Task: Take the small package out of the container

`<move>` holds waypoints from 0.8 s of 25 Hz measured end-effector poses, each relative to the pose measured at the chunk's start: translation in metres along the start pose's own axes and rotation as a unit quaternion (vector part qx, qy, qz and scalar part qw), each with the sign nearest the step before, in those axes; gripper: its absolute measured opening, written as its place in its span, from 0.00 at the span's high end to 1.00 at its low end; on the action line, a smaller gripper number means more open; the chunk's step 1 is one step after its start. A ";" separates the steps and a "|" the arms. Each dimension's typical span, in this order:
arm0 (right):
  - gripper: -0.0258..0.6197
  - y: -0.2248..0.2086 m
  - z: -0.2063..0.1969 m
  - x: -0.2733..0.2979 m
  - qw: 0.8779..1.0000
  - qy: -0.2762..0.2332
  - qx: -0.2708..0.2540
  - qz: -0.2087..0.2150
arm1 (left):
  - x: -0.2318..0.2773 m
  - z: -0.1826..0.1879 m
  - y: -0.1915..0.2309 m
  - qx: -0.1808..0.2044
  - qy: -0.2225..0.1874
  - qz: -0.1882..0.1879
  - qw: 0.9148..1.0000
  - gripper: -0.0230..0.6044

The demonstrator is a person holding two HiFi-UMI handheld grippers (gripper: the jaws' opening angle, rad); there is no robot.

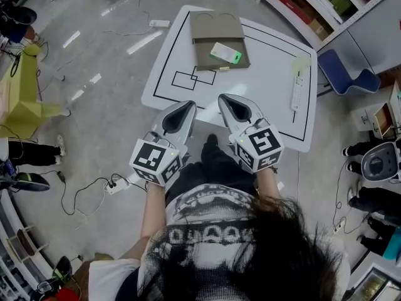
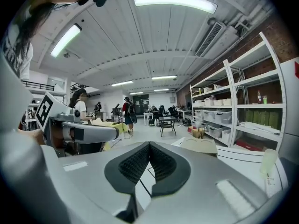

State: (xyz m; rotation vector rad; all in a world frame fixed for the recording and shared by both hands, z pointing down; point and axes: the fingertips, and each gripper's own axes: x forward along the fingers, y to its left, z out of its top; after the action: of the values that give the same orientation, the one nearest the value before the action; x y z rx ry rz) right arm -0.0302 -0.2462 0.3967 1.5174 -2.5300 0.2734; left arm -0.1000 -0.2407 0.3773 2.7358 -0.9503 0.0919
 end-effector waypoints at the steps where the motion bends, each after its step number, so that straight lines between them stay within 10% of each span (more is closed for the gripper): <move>1: 0.96 -0.007 0.001 0.005 1.000 0.001 0.000 -0.001 | 0.007 0.001 0.004 -0.001 0.001 0.001 1.000 0.96; 20: 0.94 -0.169 -0.039 0.106 0.997 0.072 -0.035 0.009 | 0.124 0.003 0.044 -0.003 0.037 0.009 0.999 0.96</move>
State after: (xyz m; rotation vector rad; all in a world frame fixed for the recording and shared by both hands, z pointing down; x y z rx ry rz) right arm 0.0727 -0.4050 0.4711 1.3959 -2.4157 0.2823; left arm -0.0295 -0.3496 0.4011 2.6978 -0.9537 0.1909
